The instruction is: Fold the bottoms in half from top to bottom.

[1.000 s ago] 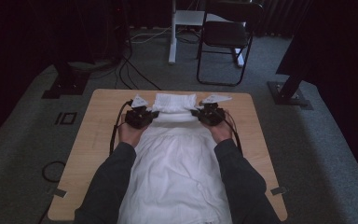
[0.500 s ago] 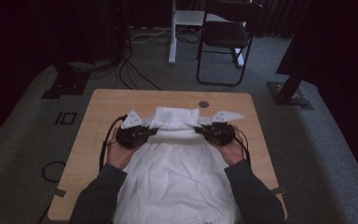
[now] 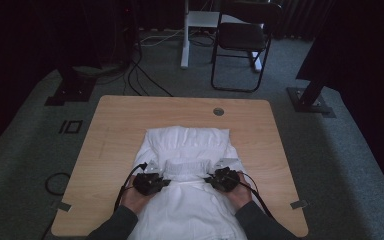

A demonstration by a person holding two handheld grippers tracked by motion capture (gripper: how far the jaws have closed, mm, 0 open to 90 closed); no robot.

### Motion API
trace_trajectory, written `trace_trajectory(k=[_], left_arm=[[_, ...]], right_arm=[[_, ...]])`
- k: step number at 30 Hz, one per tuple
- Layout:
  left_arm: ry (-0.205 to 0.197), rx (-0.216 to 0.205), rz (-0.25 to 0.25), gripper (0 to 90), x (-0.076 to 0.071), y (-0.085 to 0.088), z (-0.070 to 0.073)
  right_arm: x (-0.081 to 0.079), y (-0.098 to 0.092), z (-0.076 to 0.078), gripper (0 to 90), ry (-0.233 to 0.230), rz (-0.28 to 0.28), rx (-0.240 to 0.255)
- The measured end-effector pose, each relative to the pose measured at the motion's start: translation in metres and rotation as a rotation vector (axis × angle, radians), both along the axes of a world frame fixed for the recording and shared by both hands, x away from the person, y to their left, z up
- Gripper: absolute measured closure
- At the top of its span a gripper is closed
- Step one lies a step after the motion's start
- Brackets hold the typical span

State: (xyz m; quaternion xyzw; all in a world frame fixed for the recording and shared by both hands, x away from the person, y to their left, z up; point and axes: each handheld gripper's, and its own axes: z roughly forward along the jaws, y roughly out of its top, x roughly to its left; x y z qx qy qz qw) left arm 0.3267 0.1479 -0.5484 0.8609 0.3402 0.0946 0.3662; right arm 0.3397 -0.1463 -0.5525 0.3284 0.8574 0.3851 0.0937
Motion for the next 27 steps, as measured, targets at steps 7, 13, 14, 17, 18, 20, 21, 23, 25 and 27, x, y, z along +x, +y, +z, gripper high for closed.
trace_trajectory(k=[7,13,14,17,18,20,21,23,25,27], left_arm=[[-0.029,0.043,0.026,84.5,0.034,-0.008,0.002],[-0.043,0.078,0.052,84.0,0.073,-0.014,0.005],[-0.049,0.083,0.061,84.0,0.079,-0.015,0.005],[-0.056,0.101,0.088,83.8,0.100,-0.018,0.007],[-0.059,0.102,0.104,83.8,0.106,-0.018,0.007],[-0.061,0.110,0.125,83.7,0.116,-0.019,0.008],[-0.062,0.116,0.132,83.7,0.119,-0.020,0.008],[-0.065,0.132,0.138,83.7,0.123,-0.021,0.009],[-0.060,0.144,0.134,83.9,0.124,-0.022,0.012],[-0.065,0.139,0.135,84.9,0.121,-0.021,0.018]], right_arm=[[0.034,-0.004,-0.005,83.8,0.009,-0.042,0.052],[0.066,0.000,-0.003,83.8,-0.013,-0.071,0.021],[0.073,0.001,-0.003,83.8,-0.021,-0.074,0.012],[0.095,0.005,-0.001,83.8,-0.025,-0.105,-0.002],[0.101,0.006,-0.001,83.8,-0.022,-0.119,0.000],[0.111,0.008,-0.001,83.8,-0.018,-0.138,0.010],[0.116,0.009,0.000,83.7,-0.010,-0.152,0.015],[0.120,0.009,0.000,83.7,-0.005,-0.158,0.021],[0.125,0.008,0.001,83.5,0.010,-0.154,0.031],[0.125,0.006,0.003,83.4,0.001,-0.132,0.031]])
